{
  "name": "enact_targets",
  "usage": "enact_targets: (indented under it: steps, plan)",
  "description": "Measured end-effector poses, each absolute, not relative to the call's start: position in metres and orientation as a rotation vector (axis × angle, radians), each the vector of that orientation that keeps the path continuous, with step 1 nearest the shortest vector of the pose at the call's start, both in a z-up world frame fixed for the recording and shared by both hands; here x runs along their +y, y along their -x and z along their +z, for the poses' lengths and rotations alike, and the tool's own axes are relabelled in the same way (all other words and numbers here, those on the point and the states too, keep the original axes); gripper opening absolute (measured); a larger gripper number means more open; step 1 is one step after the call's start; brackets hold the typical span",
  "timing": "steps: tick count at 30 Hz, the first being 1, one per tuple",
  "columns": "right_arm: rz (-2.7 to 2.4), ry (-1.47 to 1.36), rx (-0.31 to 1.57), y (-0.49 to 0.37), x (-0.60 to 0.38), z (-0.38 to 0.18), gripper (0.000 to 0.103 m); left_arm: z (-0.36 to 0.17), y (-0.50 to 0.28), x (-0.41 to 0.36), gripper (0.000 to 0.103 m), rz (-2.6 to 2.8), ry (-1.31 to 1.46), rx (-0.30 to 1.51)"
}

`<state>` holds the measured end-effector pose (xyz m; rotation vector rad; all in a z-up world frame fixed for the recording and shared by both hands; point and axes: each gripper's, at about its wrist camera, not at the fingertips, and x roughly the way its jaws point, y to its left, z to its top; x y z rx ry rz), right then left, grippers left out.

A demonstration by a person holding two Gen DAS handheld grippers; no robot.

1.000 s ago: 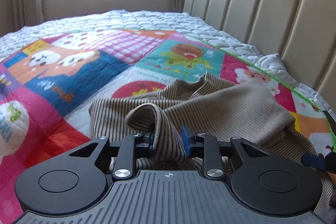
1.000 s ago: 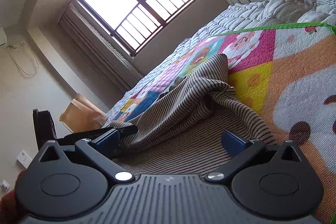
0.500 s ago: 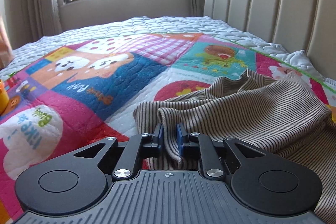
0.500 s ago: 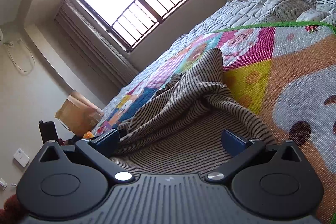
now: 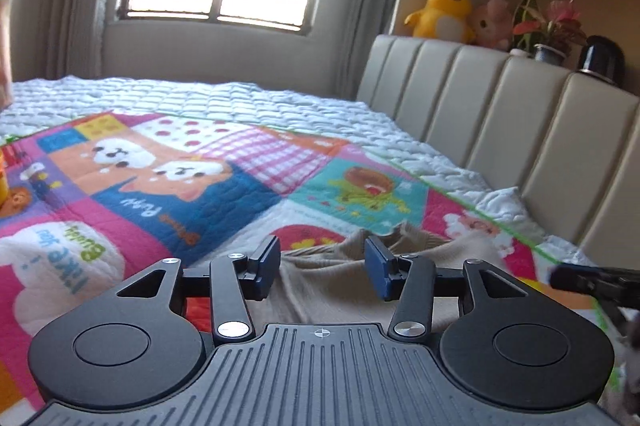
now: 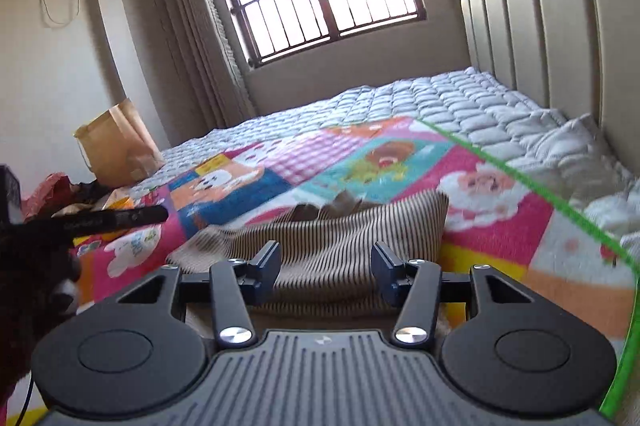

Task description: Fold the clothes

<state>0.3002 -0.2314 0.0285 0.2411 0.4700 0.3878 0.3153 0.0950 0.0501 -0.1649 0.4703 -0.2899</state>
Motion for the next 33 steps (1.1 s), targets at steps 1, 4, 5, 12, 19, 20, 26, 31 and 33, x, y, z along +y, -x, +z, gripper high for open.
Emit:
enact_targets:
  steps: [1, 4, 5, 12, 19, 20, 26, 31, 33]
  plan:
    - [0.392, -0.241, 0.477, -0.312, -0.23, 0.031, 0.051, 0.047, -0.319, 0.089, 0.062, -0.321, 0.178, 0.482]
    - [0.374, -0.238, 0.568, -0.349, -0.227, 0.018, 0.052, 0.018, -0.336, 0.072, 0.072, -0.324, 0.175, 0.552]
    - [0.352, -0.221, 0.617, -0.36, -0.226, 0.006, 0.052, 0.005, -0.342, 0.069, 0.072, -0.309, 0.176, 0.584]
    - [0.39, -0.202, 0.659, -0.363, -0.227, -0.036, 0.076, -0.026, -0.345, 0.066, 0.09, -0.335, 0.157, 0.602]
    - [0.451, -0.076, 0.702, -0.369, -0.2, -0.036, 0.103, -0.027, -0.34, 0.057, 0.092, -0.323, 0.095, 0.582]
    - [0.455, -0.083, 0.704, -0.37, -0.202, -0.036, 0.103, -0.027, -0.34, 0.058, 0.092, -0.326, 0.098, 0.581]
    - [0.439, -0.012, 0.701, -0.367, -0.191, -0.036, 0.103, -0.026, -0.339, 0.061, 0.098, -0.345, 0.114, 0.57]
    - [0.411, 0.036, 0.665, -0.362, -0.185, -0.037, 0.103, -0.026, -0.338, 0.063, 0.099, -0.361, 0.128, 0.562]
    - [0.397, 0.048, 0.645, -0.36, -0.183, -0.037, 0.103, -0.026, -0.337, 0.064, 0.1, -0.366, 0.131, 0.559]
